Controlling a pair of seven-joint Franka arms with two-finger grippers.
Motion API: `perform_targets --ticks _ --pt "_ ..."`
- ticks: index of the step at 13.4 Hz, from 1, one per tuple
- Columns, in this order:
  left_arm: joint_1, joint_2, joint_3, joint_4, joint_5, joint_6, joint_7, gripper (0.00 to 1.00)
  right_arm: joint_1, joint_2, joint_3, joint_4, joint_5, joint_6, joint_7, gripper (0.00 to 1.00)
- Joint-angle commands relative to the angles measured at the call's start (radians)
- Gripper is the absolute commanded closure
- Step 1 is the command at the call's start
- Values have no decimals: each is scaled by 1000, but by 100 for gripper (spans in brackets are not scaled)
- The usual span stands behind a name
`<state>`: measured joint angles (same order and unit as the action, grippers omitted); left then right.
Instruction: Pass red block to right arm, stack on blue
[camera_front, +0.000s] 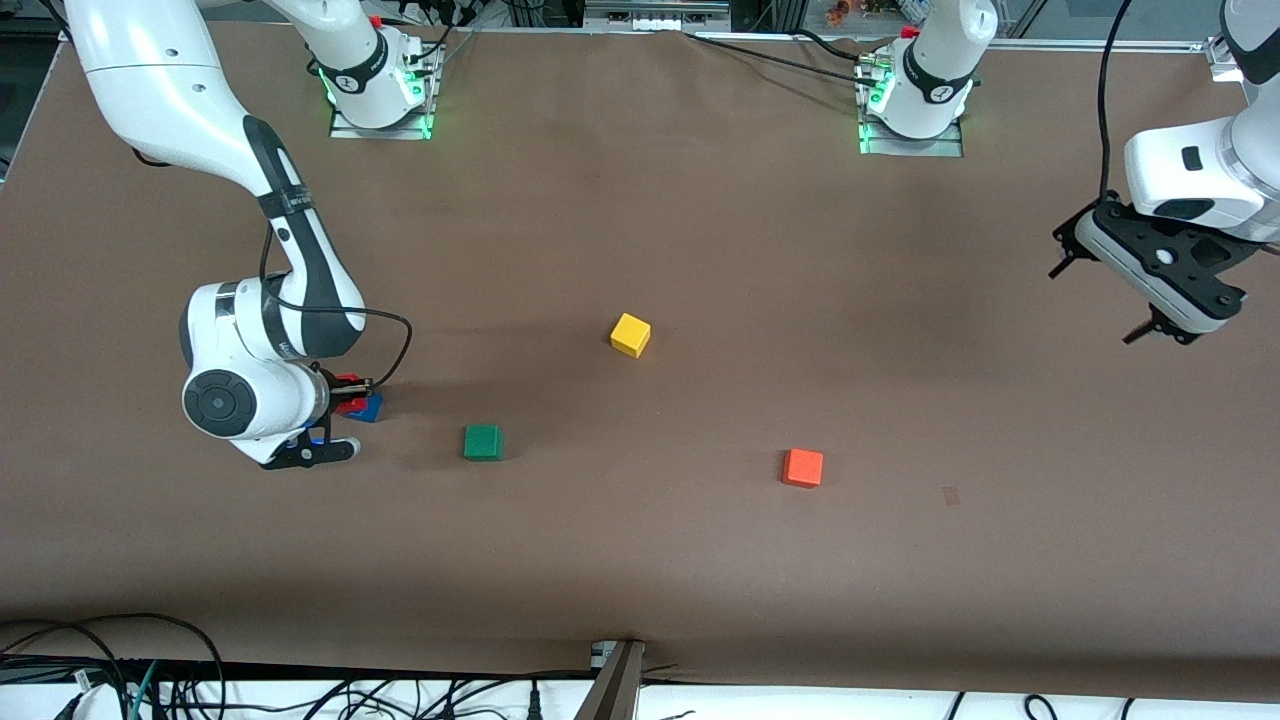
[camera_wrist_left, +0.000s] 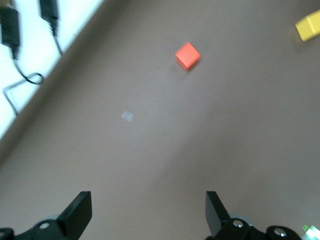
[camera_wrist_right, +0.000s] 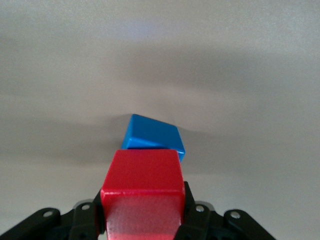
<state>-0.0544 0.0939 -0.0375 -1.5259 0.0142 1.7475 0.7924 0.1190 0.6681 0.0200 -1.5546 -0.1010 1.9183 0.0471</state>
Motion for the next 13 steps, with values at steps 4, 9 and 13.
perform_targets --ticks 4,9,13 --pt "-15 -65 15 -63 24 50 -109 0 -18 -10 6 -15 33 16 10 36" --pt "-34 -92 33 -79 24 -22 -548 0 -18 -22 5 -9 43 2 13 0" --pt "-45 -138 38 -62 24 -132 -698 0 -19 -161 2 -4 44 -67 39 0"
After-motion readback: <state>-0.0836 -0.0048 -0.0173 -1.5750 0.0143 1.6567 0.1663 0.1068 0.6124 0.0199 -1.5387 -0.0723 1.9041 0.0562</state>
